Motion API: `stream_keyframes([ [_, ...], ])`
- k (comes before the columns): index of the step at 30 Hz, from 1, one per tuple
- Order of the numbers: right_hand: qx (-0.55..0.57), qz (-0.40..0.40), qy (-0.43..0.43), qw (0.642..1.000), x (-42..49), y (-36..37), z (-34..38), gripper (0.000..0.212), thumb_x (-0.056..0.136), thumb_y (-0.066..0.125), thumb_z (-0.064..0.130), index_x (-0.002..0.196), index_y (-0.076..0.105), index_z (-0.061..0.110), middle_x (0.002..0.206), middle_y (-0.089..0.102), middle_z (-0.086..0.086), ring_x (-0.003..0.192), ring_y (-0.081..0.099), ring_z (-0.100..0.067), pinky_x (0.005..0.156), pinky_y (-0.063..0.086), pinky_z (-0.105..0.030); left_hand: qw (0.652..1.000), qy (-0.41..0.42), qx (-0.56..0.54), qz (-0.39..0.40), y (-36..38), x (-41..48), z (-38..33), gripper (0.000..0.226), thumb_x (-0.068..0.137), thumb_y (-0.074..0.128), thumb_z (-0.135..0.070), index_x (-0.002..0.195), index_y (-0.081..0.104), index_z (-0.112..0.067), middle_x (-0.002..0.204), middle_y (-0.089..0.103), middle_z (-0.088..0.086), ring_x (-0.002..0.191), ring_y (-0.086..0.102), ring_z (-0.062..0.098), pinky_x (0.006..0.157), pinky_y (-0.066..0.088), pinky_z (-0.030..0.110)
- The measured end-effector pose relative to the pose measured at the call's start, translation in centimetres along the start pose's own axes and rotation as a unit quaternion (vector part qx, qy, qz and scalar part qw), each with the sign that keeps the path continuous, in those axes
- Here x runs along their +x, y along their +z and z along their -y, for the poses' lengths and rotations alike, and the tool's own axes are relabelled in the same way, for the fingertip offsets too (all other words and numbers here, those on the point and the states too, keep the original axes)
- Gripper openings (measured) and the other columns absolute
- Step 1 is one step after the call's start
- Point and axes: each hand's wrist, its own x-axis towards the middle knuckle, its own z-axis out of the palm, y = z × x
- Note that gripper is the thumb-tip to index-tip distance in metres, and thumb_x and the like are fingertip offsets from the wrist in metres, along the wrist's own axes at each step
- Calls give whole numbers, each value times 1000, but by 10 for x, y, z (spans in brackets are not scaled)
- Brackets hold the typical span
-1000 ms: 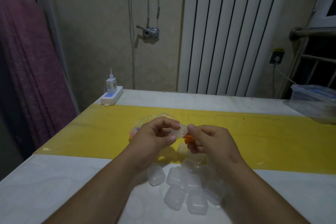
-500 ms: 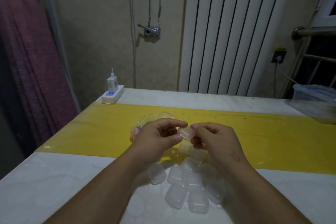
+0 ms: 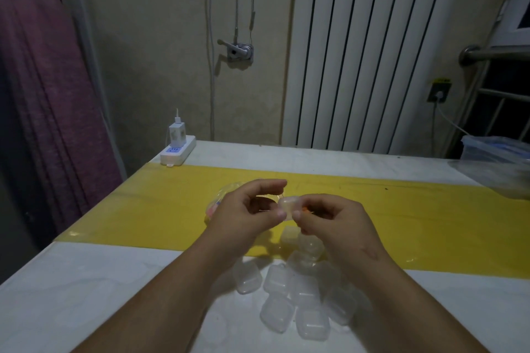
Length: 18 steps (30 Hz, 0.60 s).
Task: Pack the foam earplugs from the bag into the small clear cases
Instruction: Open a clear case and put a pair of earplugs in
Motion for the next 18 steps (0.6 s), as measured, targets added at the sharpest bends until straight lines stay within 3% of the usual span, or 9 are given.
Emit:
stream_keyframes([
  [2,-4,3,-14,1000,0,0,1,18,80,75,6,89,77,22,85,76,3,78,70,-16,79,57,-37,1000,-13,11,-6,0,0,-1,29,77,80,-11,98,77,-31,95,74,-1,80,66,15,81,55,35],
  [4,-8,-19,-18,1000,0,1,2,25,79,75,4,85,76,28,85,76,6,81,71,-13,78,58,-33,1000,-13,22,-6,1,-1,-2,24,70,86,-23,93,78,-27,90,75,2,80,69,15,84,56,37],
  [6,-2,-48,-8,999,1,1,1,27,81,71,2,83,74,29,81,76,4,75,70,-14,72,58,-30,999,8,19,-24,3,0,-1,19,74,82,-10,89,77,-20,92,75,2,82,69,12,81,56,28],
  [10,82,-57,46,994,1,0,4,28,87,52,-5,80,75,9,68,71,-4,65,63,-19,64,55,-33,998,42,26,-41,5,1,-1,33,75,75,10,85,75,-21,94,74,-1,82,68,5,75,52,17],
  [14,86,-1,69,994,0,3,3,21,91,63,16,78,77,6,68,70,-7,64,62,-17,63,52,-33,997,47,49,-34,6,1,0,35,71,76,12,85,73,-20,94,73,-5,85,69,4,76,52,16],
  [18,90,-5,58,994,1,3,1,20,90,66,19,77,78,8,69,71,-6,64,62,-17,63,52,-33,996,59,58,-42,6,1,2,35,70,78,11,85,73,-21,95,73,-11,89,69,4,78,53,17],
])
